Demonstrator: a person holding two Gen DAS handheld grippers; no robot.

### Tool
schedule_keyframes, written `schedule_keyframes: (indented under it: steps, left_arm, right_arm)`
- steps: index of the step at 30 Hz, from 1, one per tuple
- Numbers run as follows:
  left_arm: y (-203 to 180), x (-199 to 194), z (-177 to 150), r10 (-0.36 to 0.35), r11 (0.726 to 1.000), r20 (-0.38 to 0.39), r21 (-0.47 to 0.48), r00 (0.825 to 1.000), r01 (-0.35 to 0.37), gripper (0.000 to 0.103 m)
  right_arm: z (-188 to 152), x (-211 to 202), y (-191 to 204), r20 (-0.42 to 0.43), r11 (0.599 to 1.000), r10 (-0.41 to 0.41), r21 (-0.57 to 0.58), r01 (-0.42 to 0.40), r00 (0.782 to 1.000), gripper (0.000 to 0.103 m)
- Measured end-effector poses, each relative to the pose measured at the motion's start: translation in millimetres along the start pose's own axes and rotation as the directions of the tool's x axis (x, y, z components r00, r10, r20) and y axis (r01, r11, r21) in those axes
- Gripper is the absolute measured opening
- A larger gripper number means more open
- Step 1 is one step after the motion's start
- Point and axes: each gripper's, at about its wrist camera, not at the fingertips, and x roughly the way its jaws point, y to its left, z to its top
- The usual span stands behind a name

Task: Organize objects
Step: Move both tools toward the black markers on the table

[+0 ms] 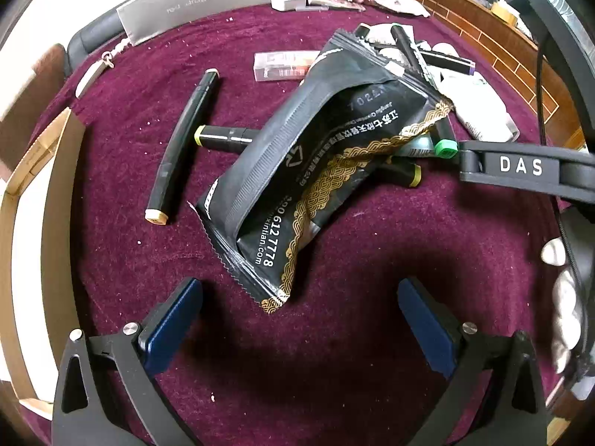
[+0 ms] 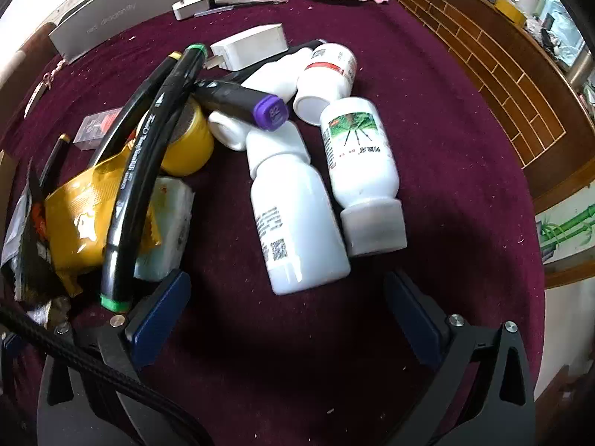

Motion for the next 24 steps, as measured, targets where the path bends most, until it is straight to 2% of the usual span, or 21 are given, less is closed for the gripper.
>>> schedule_keyframes:
  steps: [3,5,10,12,15,17,20,23,24]
  left_arm:
    - [11,-6,3,-0.060,0.996,-0.022,-0.061,0.998,0.059,0.094]
    - [22,-18,6,-0.095,0.992,-0.001,-0.087,0.995,0.095,0.094]
    - [45,-54,5,-0.071,0.991,0.080,-0.105,0.994,0.079,0.095]
    - [53,-63,8,-0.040,0.992,0.101,-0.118,0.994,0.052,0.095]
    - [70,-68,15,-0.007,0.989,0.126,-0.145,0.992,0.026,0.095]
    - [74,-75,12,0.011,0.986,0.133,-0.168,0.991,0.011,0.095]
    - [85,-70,28,0.048,0.985,0.141,-0.170,0.989,-0.024,0.095]
    - [88,-60,43,0.094,0.985,0.133,-0.154,0.987,-0.073,0.095]
    - [89,-56,47,0.102,0.984,0.127,-0.156,0.987,-0.081,0.095]
  right_arm:
    - [-5,0,0,0.000,1.000,-0.001,-0.006,0.001,1.000,0.103]
    - [-4,0,-1,-0.017,1.000,0.003,-0.016,-0.003,1.000,0.103]
    - [3,-1,-1,-0.062,0.999,0.023,-0.048,-0.026,0.998,0.103]
    - [4,-6,-5,-0.067,0.999,0.031,-0.035,-0.033,0.997,0.093]
    - [1,-20,-15,-0.052,0.998,0.061,0.009,-0.061,0.997,0.088]
    - [-1,-39,-20,-0.012,0.998,0.062,0.017,-0.061,0.998,0.088]
    - [-1,-61,-23,0.045,0.997,0.075,0.031,-0.076,0.996,0.088]
    - [2,-104,-16,0.172,0.997,0.064,0.033,-0.071,0.983,0.083]
    - [3,-124,-11,0.239,0.998,0.057,0.022,-0.064,0.969,0.083]
